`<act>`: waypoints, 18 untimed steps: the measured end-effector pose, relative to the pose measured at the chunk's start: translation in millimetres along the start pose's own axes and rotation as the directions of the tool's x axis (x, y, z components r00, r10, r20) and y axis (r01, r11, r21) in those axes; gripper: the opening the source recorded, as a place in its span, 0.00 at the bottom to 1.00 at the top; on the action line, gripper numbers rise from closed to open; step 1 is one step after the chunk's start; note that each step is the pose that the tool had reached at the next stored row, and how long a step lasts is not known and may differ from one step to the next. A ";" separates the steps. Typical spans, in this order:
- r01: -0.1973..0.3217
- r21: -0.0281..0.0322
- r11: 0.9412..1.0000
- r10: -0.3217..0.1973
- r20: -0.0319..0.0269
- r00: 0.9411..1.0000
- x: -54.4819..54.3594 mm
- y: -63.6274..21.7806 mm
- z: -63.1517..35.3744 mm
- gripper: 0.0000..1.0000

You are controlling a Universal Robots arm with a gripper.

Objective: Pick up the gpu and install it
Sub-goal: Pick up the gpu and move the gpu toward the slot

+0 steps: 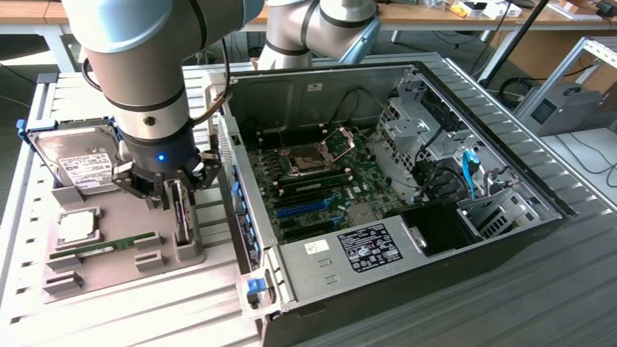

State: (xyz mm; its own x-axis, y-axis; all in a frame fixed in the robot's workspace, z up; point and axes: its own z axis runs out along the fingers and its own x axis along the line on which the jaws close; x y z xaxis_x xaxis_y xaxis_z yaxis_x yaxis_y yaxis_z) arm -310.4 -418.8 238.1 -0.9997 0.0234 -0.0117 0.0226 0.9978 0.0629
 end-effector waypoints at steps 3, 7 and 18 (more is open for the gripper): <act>0.000 0.000 1.000 0.000 0.000 1.000 0.0 0.0 0.0 0.44; 0.000 0.000 1.000 0.000 0.000 1.000 0.0 0.0 0.0 0.42; 0.000 0.000 1.000 0.000 0.000 1.000 0.0 0.0 0.0 0.27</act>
State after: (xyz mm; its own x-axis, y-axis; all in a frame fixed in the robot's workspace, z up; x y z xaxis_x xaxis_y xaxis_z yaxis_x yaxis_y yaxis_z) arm -310.4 -418.8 238.1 -0.9997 0.0234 -0.0117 0.0227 0.9978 0.0629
